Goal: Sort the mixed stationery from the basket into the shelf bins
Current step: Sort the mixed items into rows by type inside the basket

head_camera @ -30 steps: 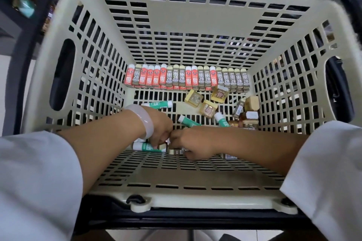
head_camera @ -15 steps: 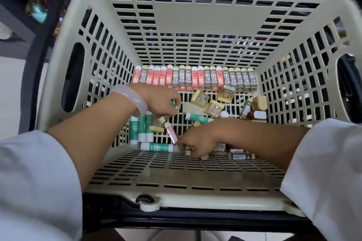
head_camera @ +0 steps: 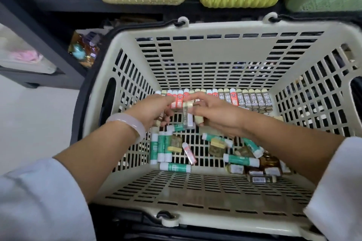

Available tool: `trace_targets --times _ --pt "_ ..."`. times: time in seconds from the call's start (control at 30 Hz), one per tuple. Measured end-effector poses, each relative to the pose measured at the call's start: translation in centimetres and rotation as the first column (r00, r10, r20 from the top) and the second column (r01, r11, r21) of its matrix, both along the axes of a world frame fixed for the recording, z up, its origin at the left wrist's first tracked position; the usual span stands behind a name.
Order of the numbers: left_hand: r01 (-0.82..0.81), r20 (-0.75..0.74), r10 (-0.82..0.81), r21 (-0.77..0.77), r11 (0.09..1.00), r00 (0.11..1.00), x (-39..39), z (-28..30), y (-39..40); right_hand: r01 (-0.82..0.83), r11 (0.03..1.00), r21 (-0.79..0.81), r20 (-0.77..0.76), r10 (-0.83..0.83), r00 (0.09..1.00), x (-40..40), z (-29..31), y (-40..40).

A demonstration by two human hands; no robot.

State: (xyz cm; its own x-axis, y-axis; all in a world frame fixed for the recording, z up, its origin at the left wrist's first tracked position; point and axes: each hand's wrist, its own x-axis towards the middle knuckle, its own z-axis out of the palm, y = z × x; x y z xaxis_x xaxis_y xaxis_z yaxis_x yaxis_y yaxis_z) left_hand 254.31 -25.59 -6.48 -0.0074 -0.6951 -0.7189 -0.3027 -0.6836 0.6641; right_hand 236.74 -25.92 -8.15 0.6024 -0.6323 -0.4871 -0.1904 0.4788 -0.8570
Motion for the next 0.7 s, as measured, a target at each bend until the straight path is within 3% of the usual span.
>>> trace_targets --times 0.07,0.17,0.27,0.43,0.5,0.57,0.63,0.7 --pt "-0.089 -0.150 0.095 0.051 0.995 0.984 -0.2 0.3 0.5 0.085 0.996 -0.028 0.073 -0.083 0.994 1.4 0.6 -0.6" --pt "-0.103 -0.300 0.126 0.090 0.991 0.946 0.0 0.5 0.4 0.139 0.972 -0.192 -0.011 -0.144 0.990 3.1 0.6 -0.8" --pt "-0.092 -0.263 0.107 0.069 0.993 0.959 0.4 0.4 -0.1 0.176 0.916 -0.359 -0.075 -0.216 0.973 3.8 0.5 -0.9" --pt "-0.202 -0.197 0.217 0.092 0.975 0.956 0.5 0.2 -0.3 0.088 0.859 -0.505 -0.252 -0.244 0.936 3.5 -0.3 -0.9" --pt "-0.217 -0.051 0.217 0.001 0.976 0.975 0.8 0.0 -0.6 0.147 0.849 -0.507 -0.316 -0.342 0.885 3.0 -0.8 -1.1" --pt "-0.055 0.239 0.090 -0.151 0.987 0.967 1.3 -0.3 -0.9 0.207 0.848 -0.487 -0.399 -0.427 0.811 2.6 -1.6 -1.5" --pt "0.152 0.487 -0.009 -0.255 0.955 0.874 1.9 -0.6 -1.0 0.272 0.868 -0.415 -0.436 -0.453 0.778 2.8 -2.2 -1.9" --pt "0.259 0.568 -0.087 -0.229 0.938 0.818 2.3 -0.7 -1.1 0.417 0.872 -0.256 -0.360 -0.486 0.796 3.8 -2.8 -2.5"
